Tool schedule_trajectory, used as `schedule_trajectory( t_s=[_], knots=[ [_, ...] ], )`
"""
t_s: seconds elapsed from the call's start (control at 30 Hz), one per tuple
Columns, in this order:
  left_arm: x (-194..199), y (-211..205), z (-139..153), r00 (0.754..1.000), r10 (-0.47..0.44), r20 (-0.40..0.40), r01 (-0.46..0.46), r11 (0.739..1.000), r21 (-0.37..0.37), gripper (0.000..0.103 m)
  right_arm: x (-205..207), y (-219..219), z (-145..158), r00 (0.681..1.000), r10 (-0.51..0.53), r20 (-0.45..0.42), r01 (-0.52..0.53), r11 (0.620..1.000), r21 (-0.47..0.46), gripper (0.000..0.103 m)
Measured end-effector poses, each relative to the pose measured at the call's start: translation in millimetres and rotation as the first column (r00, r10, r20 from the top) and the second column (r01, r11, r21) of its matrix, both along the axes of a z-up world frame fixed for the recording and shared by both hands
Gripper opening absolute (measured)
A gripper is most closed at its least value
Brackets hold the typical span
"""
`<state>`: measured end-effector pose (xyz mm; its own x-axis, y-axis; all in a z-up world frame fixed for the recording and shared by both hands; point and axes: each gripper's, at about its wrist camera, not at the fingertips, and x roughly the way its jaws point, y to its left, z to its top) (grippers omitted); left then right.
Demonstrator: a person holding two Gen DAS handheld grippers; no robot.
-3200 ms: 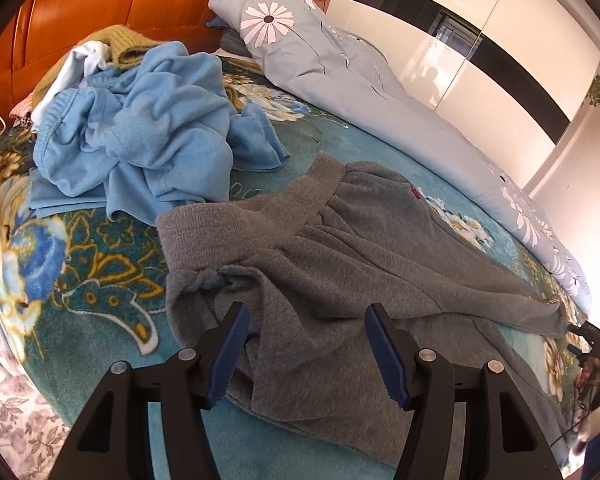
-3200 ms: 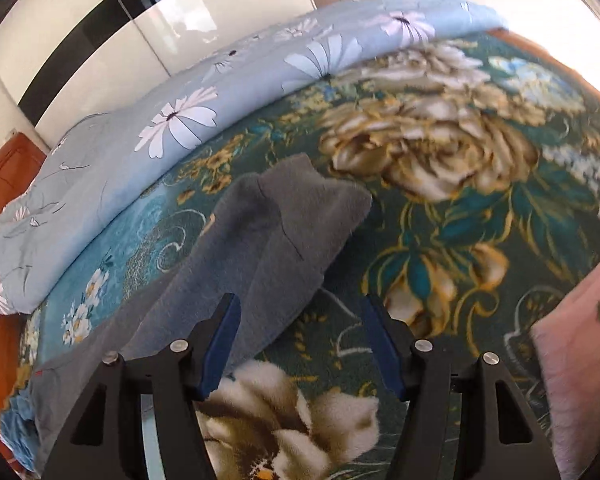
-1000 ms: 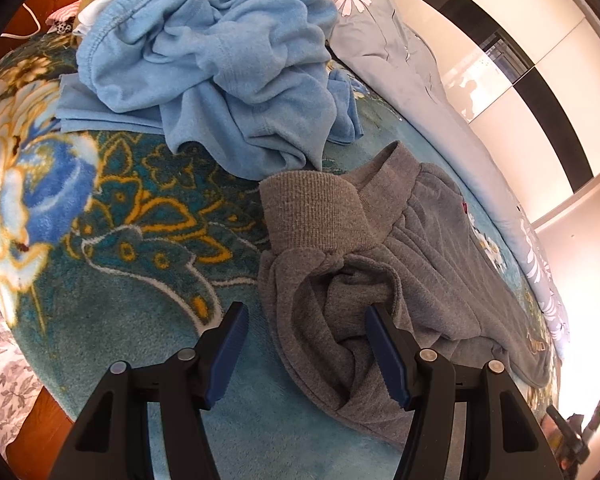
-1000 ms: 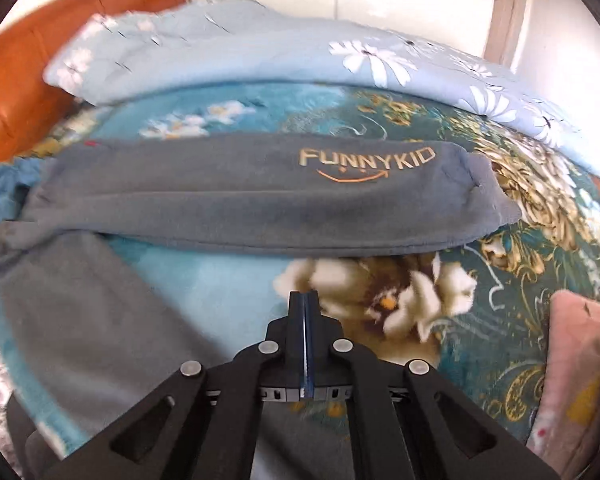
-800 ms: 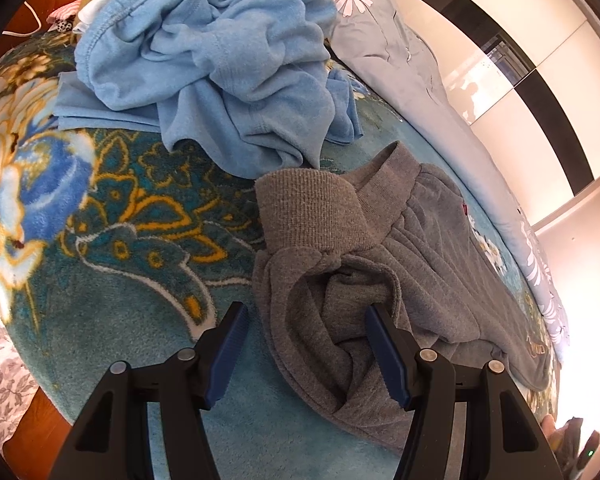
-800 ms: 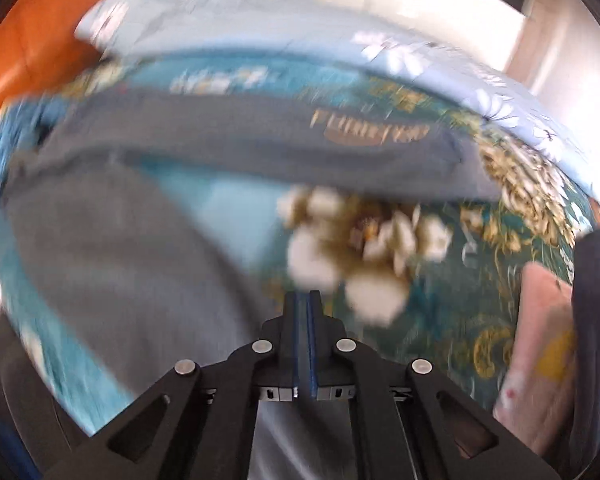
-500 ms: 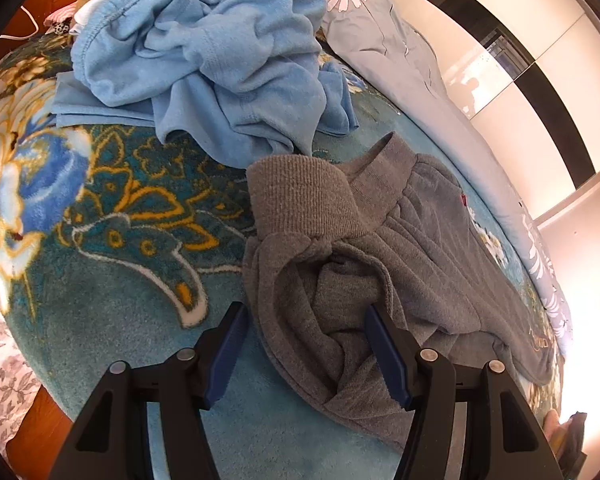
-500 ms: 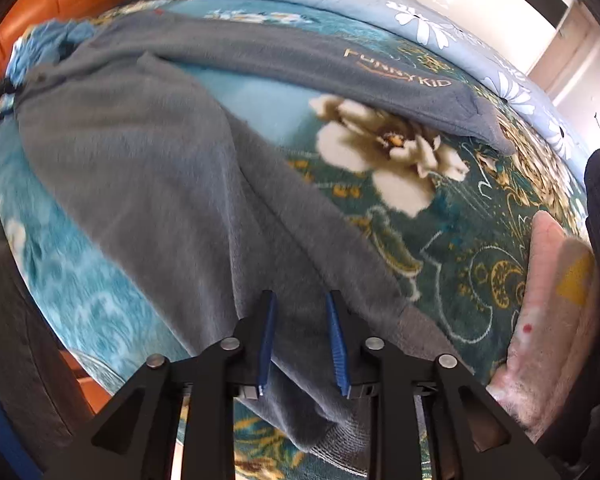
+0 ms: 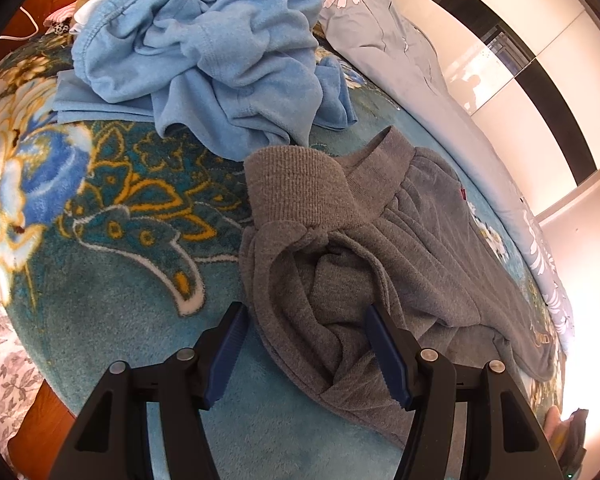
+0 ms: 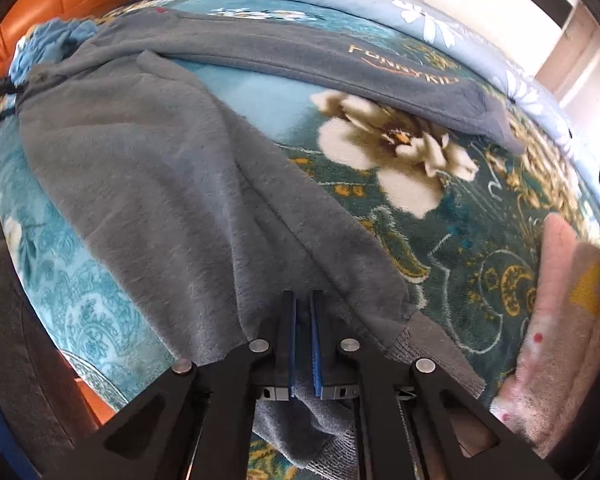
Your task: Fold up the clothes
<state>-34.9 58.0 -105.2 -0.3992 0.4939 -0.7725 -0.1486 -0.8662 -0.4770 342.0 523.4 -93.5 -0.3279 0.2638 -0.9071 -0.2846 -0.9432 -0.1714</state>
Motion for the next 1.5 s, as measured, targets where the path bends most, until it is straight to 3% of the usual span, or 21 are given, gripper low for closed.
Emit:
schedule_trajectory(
  t_s=[0.17,0.33,0.43,0.57,0.87,0.93,1.0,1.07,1.23,1.33,1.5],
  knots=[
    [-2.3,-2.6,-1.1,1.000,-0.003,0.000,0.003,1.000,0.004,0.066,-1.5,7.5,2.9,1.000,-0.022,0.015,0.022,0.999,0.047,0.002],
    [-1.5,-0.5,0.0,1.000,-0.005,-0.002,0.005,1.000,-0.002,0.066,-7.3,7.3,1.6,0.999,0.019,0.038,-0.022,0.996,0.083,0.006],
    [-1.6,2.7,2.3,1.000,-0.005,-0.001,0.005,1.000,-0.005,0.066,-6.0,3.4,7.6,0.999,0.035,0.009,-0.036,0.995,0.095,0.009],
    [-3.3,5.4,3.4,1.000,-0.003,0.001,0.003,1.000,-0.004,0.066,-6.4,6.3,14.7,0.998,0.049,-0.043,-0.046,0.997,0.063,0.031],
    [-3.4,11.2,3.5,1.000,-0.003,-0.005,0.003,1.000,-0.012,0.066,-17.1,14.0,0.3,0.999,0.034,-0.014,-0.034,0.999,0.018,0.032],
    [-3.4,11.4,3.5,1.000,-0.002,-0.006,0.002,1.000,-0.013,0.066,-16.6,16.5,1.1,0.999,0.034,-0.020,-0.034,0.999,-0.003,0.026],
    [-3.5,12.6,3.3,1.000,-0.002,-0.009,0.002,1.000,-0.017,0.066,-15.5,18.2,2.4,0.999,0.036,-0.021,-0.036,0.999,-0.002,0.010],
    [-2.9,14.2,3.9,1.000,-0.008,-0.016,0.008,1.000,-0.028,0.066,-15.8,19.2,4.2,0.999,0.041,-0.025,-0.041,0.999,0.007,0.007],
    [-4.1,15.4,5.9,1.000,-0.016,-0.022,0.015,0.999,-0.030,0.066,-19.8,41.2,17.4,0.998,-0.029,-0.059,0.034,0.996,0.087,0.001],
    [-3.9,14.0,6.4,1.000,-0.020,-0.023,0.020,0.999,-0.026,0.066,-24.5,64.4,19.1,0.993,-0.099,-0.060,0.102,0.993,0.061,0.001],
    [-3.0,12.9,6.1,0.999,-0.027,-0.024,0.026,0.999,-0.024,0.066,-20.7,50.7,31.2,0.995,-0.068,-0.079,0.073,0.995,0.064,0.001]
  ],
)
